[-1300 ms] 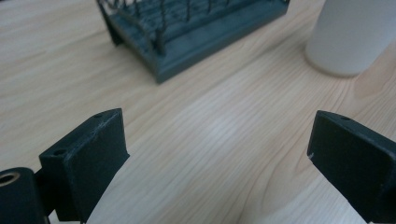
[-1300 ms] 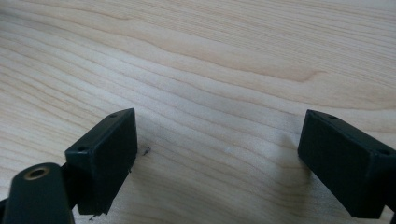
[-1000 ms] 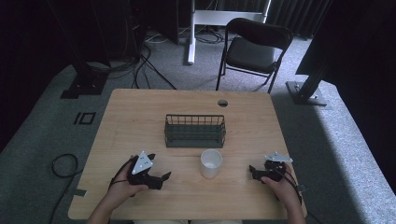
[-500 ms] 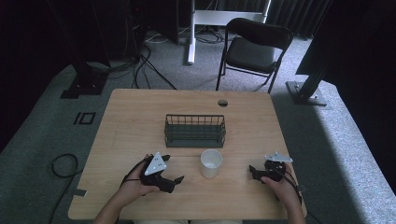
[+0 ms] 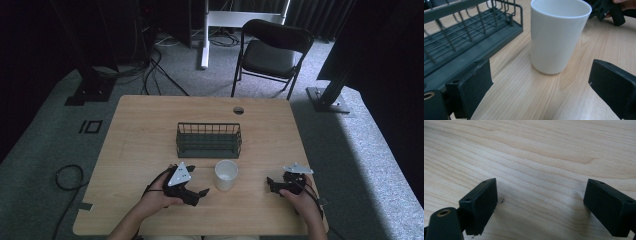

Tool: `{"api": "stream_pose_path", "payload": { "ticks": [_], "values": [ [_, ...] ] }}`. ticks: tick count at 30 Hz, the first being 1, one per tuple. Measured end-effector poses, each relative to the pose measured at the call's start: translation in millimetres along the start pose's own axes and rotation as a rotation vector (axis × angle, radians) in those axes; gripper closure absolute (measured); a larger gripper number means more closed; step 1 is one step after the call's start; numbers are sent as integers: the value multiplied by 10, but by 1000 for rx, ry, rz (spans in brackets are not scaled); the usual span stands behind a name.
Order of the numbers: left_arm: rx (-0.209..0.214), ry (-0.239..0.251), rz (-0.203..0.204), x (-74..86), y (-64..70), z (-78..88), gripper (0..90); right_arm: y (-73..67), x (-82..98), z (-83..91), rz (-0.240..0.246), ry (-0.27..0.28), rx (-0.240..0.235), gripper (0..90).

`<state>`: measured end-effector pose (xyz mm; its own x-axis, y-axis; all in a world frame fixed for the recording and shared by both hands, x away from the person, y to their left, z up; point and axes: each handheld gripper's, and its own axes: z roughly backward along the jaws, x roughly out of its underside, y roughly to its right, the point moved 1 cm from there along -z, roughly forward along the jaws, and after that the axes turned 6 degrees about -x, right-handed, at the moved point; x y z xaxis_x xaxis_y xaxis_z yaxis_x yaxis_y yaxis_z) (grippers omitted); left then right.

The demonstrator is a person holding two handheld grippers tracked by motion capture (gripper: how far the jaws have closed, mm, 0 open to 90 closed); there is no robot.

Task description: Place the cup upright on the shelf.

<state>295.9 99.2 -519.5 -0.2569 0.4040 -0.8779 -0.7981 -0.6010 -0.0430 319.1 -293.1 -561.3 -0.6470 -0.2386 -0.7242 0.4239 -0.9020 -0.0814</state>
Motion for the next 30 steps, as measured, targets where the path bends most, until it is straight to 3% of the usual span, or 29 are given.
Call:
{"api": "stream_pose_path", "payload": {
  "ticks": [15, 30],
  "values": [
    [48, 15, -39, -185, 154, -280, 50, 1, 0, 0, 1, 1, 0, 115],
    [70, 37, -31, -346, 219, -600, 51, 2, 0, 0, 1, 1, 0, 115]
  ]
}}
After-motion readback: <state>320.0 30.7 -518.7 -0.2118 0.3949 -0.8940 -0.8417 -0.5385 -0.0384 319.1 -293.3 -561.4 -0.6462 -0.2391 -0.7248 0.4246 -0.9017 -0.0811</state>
